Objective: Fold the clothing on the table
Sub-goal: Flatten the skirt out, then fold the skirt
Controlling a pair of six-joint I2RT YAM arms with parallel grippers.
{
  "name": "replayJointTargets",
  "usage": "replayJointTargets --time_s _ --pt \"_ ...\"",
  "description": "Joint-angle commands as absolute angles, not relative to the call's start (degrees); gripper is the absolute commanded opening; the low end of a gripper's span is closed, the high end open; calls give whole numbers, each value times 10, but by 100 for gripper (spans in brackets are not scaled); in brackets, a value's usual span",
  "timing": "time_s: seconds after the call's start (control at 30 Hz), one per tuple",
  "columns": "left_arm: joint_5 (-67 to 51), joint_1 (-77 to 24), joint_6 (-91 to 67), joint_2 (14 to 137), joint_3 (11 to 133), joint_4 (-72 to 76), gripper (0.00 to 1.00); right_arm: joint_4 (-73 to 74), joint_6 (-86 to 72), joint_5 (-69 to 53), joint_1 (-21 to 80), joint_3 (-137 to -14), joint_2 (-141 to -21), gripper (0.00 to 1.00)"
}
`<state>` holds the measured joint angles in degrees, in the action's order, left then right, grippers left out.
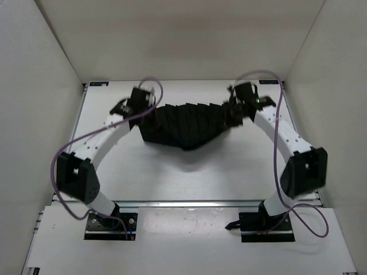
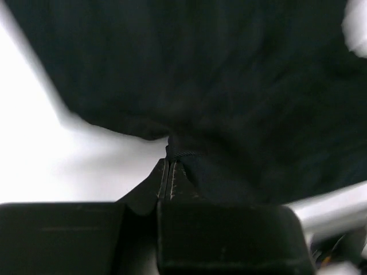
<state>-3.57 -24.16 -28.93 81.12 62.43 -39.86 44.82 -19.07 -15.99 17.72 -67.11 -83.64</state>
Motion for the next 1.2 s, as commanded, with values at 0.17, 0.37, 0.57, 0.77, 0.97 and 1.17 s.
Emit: replayJointTargets --time_s 0.17,0.37,0.57,0.77,0.97,1.17 --pt "16 -198 -223 882 997 -422 0 507 -110 -70 184 -1175 -961 0" --pt "-11 -183 -248 776 705 -332 0 367 -140 -118 144 -826 -835 0" --pt "-36 -203 -269 744 503 -295 0 323 -172 -128 144 -579 -767 0" --pt "-48 -246 -292 696 366 -321 0 350 -223 -145 149 -431 -690 0" --pt "-54 -272 -321 550 327 -399 0 454 -262 -163 179 -388 -602 0" --pt "-66 -247 -330 433 366 -488 0 545 -273 -150 169 -384 -481 0"
